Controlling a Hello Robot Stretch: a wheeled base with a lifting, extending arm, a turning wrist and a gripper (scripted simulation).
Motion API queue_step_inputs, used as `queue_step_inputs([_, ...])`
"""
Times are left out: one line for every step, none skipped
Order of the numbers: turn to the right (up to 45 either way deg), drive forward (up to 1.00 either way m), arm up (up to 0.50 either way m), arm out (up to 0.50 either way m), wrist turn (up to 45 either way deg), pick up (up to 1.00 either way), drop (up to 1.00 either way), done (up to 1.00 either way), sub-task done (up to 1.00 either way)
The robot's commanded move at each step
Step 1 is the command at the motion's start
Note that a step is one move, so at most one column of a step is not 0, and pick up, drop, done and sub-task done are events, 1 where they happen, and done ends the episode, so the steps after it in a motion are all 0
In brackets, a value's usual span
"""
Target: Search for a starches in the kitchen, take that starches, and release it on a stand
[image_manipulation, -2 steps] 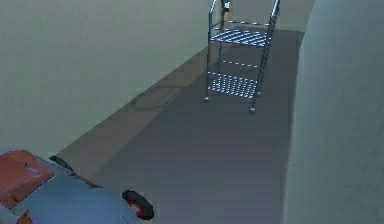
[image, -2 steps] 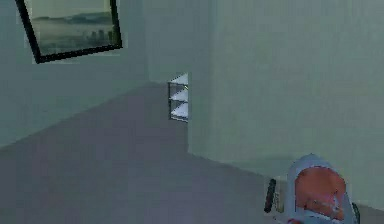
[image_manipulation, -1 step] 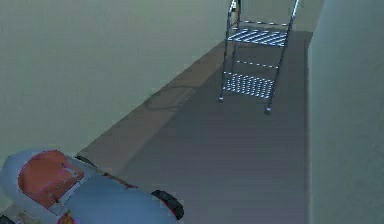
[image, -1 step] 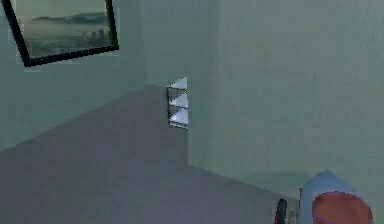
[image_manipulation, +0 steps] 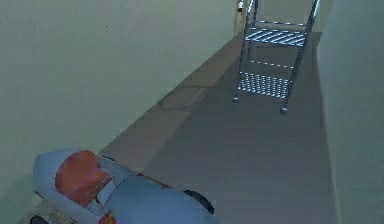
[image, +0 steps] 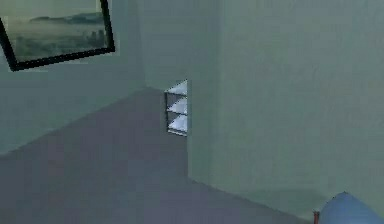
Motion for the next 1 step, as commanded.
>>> queue_step_inputs([45.0, 0.00, 0.00, 0.00, 0.0, 0.00, 0.00, 0.00, 0.00])
